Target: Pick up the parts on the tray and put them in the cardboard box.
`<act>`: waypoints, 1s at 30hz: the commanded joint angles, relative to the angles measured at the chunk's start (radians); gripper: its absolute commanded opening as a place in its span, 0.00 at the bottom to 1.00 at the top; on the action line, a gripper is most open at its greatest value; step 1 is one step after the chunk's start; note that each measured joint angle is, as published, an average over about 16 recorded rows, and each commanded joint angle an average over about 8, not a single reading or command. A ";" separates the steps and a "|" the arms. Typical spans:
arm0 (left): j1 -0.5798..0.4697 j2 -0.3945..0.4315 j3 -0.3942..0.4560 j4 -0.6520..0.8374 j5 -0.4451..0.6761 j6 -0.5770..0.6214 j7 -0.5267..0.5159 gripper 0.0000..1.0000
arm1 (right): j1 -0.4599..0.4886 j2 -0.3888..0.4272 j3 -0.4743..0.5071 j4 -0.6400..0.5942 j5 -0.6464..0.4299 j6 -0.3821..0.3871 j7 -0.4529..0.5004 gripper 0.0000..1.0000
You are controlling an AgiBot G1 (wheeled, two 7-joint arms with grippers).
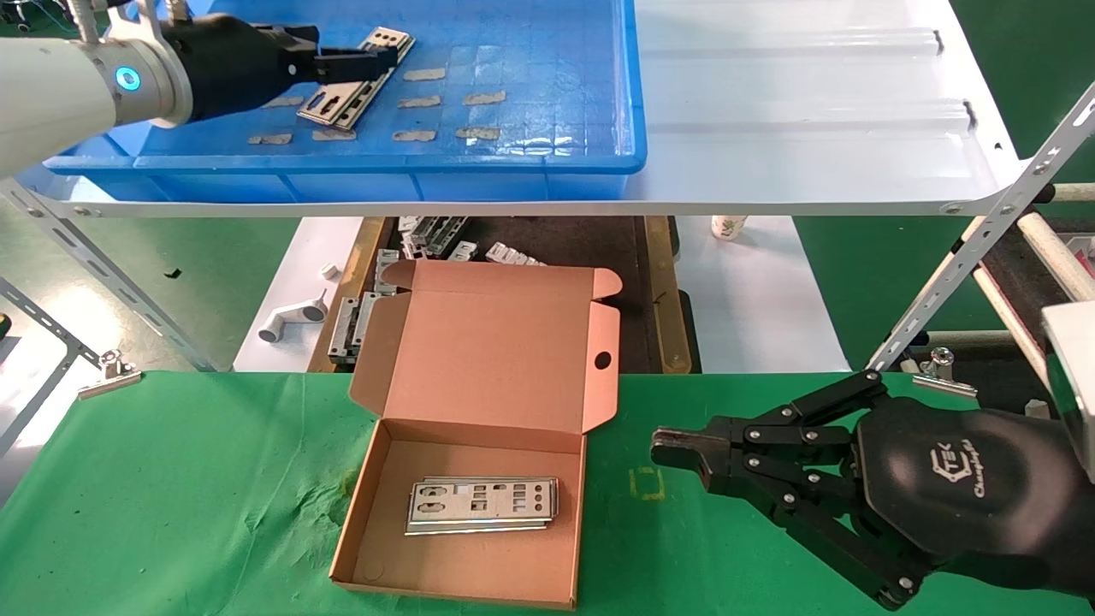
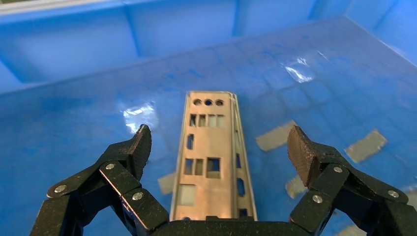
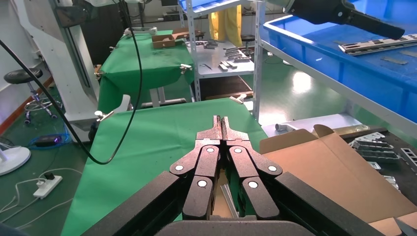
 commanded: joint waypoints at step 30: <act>0.013 0.030 -0.003 0.033 -0.004 -0.054 -0.006 0.00 | 0.000 0.000 0.000 0.000 0.000 0.000 0.000 0.00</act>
